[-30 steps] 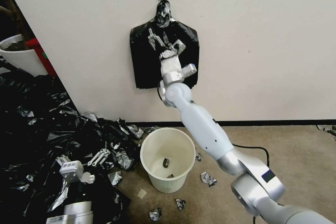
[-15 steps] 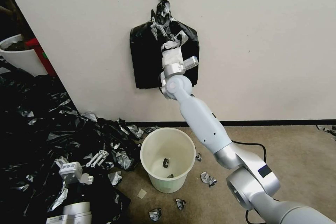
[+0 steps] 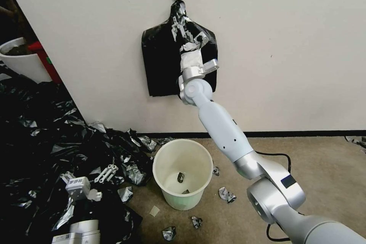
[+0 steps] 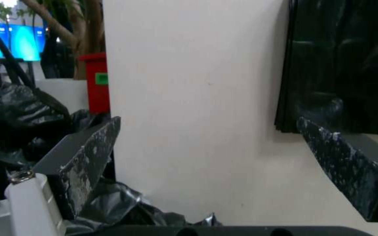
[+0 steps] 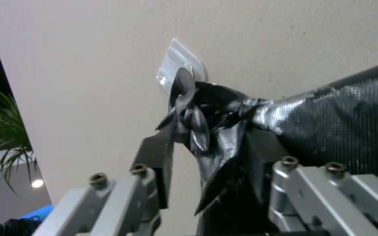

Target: Place a trash bag onto the trash bin.

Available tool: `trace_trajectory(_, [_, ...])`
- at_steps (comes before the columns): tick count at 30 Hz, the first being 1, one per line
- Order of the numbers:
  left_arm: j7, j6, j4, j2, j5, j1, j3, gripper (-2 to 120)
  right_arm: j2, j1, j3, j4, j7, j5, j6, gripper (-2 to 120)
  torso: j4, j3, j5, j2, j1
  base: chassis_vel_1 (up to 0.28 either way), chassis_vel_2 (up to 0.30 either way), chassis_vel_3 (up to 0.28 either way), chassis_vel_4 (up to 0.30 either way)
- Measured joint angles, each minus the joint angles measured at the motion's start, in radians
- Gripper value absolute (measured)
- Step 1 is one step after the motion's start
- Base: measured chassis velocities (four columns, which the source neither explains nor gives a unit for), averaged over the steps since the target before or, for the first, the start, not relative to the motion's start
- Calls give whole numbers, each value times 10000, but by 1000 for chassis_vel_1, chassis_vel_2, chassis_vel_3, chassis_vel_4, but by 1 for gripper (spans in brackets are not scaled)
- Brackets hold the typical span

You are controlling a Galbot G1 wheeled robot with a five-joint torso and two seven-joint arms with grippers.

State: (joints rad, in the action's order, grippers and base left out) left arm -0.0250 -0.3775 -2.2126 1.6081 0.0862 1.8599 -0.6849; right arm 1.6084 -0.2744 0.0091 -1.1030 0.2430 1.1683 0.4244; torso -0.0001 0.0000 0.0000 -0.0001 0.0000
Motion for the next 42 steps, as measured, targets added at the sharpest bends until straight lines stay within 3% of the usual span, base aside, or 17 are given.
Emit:
trace_trajectory(10, [-13,-157,193,0,-24,-35,0,100,0,-218,78,-83,1170,321,2,0,1,0,0,0,0,0,0,0,0])
trace_trajectory(18, [-19,-292,335,-1,-99,-33,-23,100,-5,-245,304,171,2481,829,-4,0,1,0,0,0,0,0,0,0,0])
trace_trajectory(22, [-21,-373,457,0,-122,-37,-45,100,-5,-597,357,139,4396,1248,-184,0,1,0,1,0,0,0,0,0,0])
trace_trajectory(24, [-21,-383,471,0,-124,-40,-46,100,-5,-657,357,113,4624,1284,-223,0,1,0,0,0,0,0,0,0,0])
trace_trajectory(26, [-22,-451,568,-1,-143,-53,-52,100,-4,-1023,355,-110,5711,1465,-468,0,2,0,0,0,0,0,0,0,0])
trace_trajectory(35, [-22,-556,778,-1,-151,-129,-106,100,-45,-2158,290,-974,8418,1650,-1383,0,2,-1,1,0,-1,0,0,0,0])
trace_trajectory(38, [-23,-594,848,-1,-151,-151,-149,100,-425,-2831,145,-1520,9347,1631,-1764,0,-1,-1,0,0,-1,0,0,0,0])
trace_trajectory(42, [-23,-600,890,-1,-126,-196,-194,100,-972,-3630,-98,-2098,9828,1412,-1969,0,2,-1,0,1,0,0,0,0,0])
